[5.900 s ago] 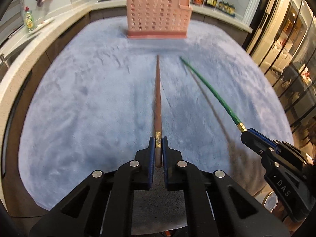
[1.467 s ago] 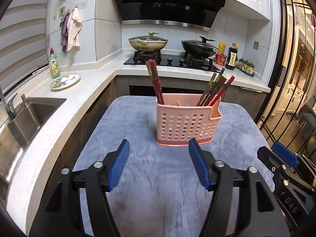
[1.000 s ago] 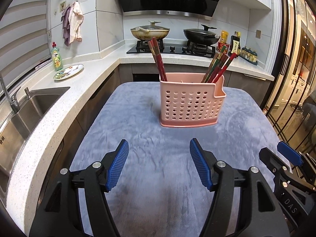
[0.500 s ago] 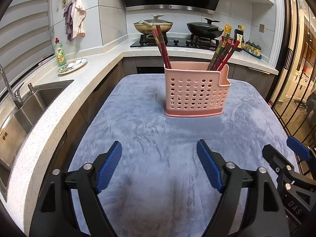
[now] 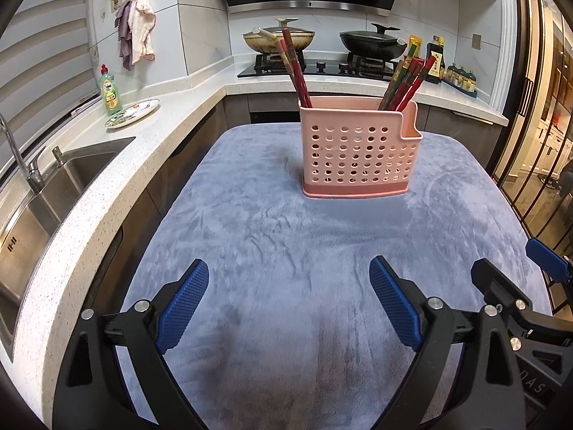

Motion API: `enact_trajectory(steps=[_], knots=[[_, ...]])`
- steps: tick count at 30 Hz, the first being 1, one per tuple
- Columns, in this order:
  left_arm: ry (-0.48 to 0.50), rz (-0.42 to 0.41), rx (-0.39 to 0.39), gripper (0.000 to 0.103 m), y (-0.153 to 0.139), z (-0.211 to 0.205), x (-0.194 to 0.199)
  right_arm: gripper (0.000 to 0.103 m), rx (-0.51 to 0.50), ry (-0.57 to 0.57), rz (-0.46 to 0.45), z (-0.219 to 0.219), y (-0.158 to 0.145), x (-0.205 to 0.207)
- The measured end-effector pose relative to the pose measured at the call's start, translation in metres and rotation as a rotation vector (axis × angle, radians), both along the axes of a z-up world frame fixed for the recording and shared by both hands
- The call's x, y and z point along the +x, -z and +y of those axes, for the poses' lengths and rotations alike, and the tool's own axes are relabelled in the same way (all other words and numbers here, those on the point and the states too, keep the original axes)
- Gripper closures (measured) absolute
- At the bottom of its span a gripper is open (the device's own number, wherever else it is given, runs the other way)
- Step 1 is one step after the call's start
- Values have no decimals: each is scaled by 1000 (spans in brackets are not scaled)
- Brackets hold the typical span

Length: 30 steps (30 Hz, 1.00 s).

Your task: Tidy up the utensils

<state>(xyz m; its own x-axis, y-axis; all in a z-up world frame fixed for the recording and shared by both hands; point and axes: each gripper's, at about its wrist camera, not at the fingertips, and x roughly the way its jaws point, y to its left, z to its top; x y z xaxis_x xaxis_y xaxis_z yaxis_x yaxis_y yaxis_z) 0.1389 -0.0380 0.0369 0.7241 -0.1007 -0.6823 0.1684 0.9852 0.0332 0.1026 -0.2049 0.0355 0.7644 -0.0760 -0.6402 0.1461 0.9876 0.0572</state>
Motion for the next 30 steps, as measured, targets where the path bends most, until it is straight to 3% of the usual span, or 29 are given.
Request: enact_trajectory(steps=[6, 30], knots=[[-10, 3, 4, 11, 1, 2, 1, 7, 3, 13, 13, -3, 2, 2], [-24, 27, 8, 7, 7, 1, 14, 7, 31, 51, 44, -13, 9, 13]])
